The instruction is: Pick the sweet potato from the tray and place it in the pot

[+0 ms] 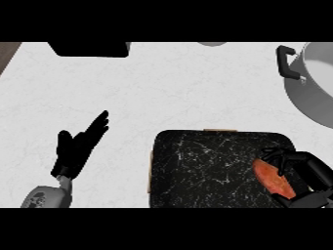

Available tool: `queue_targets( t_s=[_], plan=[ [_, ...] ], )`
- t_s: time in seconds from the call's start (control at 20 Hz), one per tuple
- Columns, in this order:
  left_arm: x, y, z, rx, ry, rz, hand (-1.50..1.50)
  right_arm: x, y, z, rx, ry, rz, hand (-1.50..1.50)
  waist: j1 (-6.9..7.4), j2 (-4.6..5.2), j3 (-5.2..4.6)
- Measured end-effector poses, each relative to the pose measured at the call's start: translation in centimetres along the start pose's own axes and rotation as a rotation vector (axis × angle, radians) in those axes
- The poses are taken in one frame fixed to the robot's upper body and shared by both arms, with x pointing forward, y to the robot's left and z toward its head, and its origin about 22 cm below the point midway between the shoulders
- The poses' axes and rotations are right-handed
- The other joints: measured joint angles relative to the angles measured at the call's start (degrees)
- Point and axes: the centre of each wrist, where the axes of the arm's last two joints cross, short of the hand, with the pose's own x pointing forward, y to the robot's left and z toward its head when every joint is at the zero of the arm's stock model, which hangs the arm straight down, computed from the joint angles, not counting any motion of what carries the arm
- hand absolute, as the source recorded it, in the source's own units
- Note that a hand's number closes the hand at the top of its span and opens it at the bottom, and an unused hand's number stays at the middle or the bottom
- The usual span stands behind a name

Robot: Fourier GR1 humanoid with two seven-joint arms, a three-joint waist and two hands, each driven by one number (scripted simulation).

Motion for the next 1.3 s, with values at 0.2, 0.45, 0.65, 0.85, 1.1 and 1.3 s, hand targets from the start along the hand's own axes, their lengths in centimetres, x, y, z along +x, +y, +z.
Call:
queue_targets(
  t_s=[0.2, 0.45, 0.65, 0.85, 1.1, 1.3],
  plan=[
    [0.1, -0.2, 0.0, -0.004, -0.008, 0.001, 0.0, 2.6, -7.4, 4.7, -0.138, 0.049, 0.065, 1.5, 0.43, 1.34, 1.05],
    [0.3, -0.5, -0.2, -0.014, -0.022, 0.009, 0.0, 6.8, -13.3, 8.8, -0.3, 0.04, 0.148, 1.5, 0.86, 2.0, 1.74],
    [0.5, -0.4, -0.3, -0.017, -0.03, 0.007, 0.0, 9.6, -16.2, 11.0, -0.392, 0.018, 0.196, 1.5, 1.62, 2.23, 1.96],
    [0.7, -0.6, -0.4, -0.026, -0.031, 0.001, 0.0, 12.0, -18.0, 12.5, -0.453, 0.0, 0.266, 1.5, 2.08, 2.27, 2.06],
    [0.9, -0.9, -0.5, -0.036, -0.038, 0.0, 0.0, 15.0, -19.7, 13.8, -0.509, -0.034, 0.378, 1.5, 2.41, 2.2, 2.04],
    [0.9, -1.1, -0.6, -0.04, -0.032, -0.002, 0.0, 17.1, -20.6, 14.4, -0.534, -0.061, 0.486, 1.5, 2.64, 2.16, 1.96]
  ],
)
